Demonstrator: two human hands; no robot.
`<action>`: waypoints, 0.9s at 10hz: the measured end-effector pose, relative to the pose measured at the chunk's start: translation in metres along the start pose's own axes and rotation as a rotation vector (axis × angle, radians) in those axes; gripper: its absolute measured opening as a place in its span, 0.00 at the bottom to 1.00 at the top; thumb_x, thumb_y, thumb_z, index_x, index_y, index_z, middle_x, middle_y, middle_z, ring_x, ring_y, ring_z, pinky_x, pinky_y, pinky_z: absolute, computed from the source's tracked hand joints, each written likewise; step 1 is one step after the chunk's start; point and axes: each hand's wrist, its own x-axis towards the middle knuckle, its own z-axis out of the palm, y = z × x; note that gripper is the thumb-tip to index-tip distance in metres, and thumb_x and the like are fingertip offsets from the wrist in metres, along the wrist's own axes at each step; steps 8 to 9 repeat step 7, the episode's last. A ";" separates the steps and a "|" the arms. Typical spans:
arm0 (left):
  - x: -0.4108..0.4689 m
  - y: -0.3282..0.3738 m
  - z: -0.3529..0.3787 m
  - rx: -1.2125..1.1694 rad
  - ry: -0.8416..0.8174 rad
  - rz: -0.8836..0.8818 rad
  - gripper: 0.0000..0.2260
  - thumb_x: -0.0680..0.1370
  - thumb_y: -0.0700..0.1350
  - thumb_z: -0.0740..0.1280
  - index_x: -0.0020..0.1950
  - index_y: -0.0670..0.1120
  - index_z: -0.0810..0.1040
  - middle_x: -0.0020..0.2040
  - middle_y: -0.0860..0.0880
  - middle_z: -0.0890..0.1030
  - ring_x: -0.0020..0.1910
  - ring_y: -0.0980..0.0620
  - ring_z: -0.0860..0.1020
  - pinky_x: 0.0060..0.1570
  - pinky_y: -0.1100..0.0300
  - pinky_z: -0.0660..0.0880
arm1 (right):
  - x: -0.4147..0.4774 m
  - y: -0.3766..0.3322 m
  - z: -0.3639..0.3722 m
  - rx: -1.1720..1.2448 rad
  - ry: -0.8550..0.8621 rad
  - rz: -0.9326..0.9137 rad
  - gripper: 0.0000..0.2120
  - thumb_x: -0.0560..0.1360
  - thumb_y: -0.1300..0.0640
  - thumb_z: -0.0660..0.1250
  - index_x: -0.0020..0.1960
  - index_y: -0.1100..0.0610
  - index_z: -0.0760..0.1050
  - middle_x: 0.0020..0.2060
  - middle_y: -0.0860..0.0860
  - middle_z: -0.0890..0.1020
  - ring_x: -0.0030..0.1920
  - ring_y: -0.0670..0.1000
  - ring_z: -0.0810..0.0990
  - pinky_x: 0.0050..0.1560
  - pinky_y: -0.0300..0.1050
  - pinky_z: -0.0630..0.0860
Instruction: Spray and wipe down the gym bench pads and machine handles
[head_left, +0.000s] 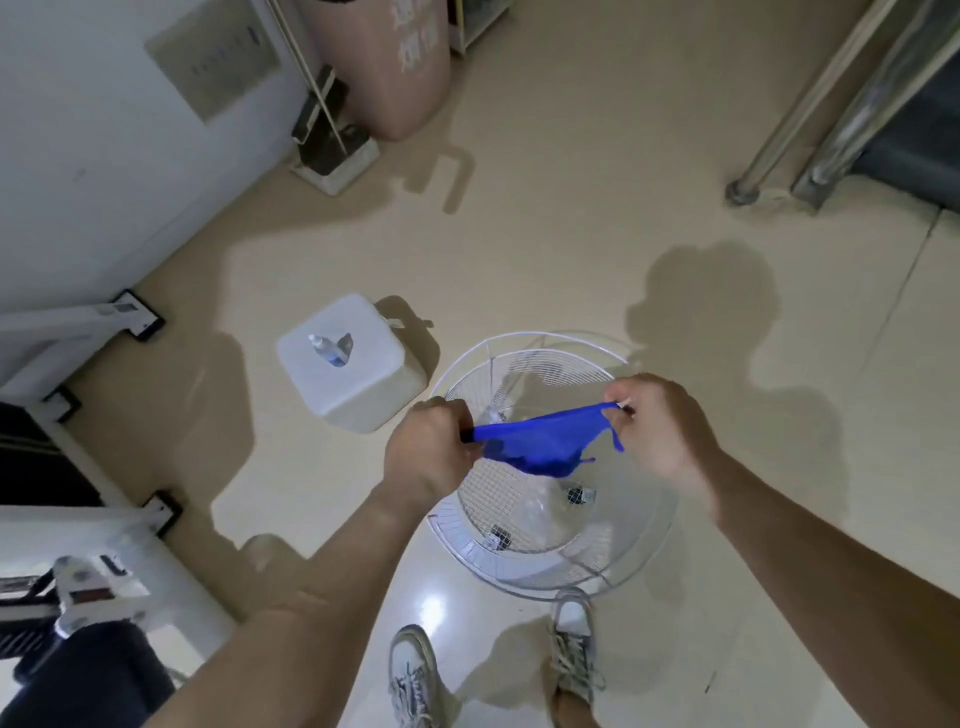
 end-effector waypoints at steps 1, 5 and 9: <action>0.035 -0.001 0.038 0.027 -0.051 0.001 0.07 0.70 0.42 0.67 0.37 0.49 0.70 0.38 0.51 0.73 0.41 0.45 0.75 0.35 0.60 0.66 | 0.035 0.019 0.031 0.027 0.020 0.033 0.06 0.76 0.64 0.64 0.43 0.58 0.79 0.33 0.52 0.75 0.37 0.56 0.73 0.36 0.44 0.64; 0.074 -0.024 0.146 -0.011 0.064 0.046 0.03 0.72 0.34 0.69 0.43 0.40 0.78 0.41 0.46 0.73 0.32 0.45 0.72 0.33 0.59 0.66 | 0.060 0.085 0.130 -0.084 0.068 -0.097 0.10 0.68 0.68 0.63 0.43 0.60 0.82 0.39 0.56 0.82 0.41 0.61 0.81 0.40 0.51 0.79; 0.054 -0.038 0.213 0.184 -0.421 -0.014 0.09 0.75 0.41 0.64 0.54 0.42 0.77 0.50 0.44 0.79 0.48 0.45 0.79 0.48 0.54 0.78 | 0.036 0.092 0.166 -0.563 -0.475 -0.119 0.08 0.75 0.65 0.63 0.46 0.53 0.73 0.35 0.47 0.72 0.44 0.50 0.73 0.43 0.41 0.68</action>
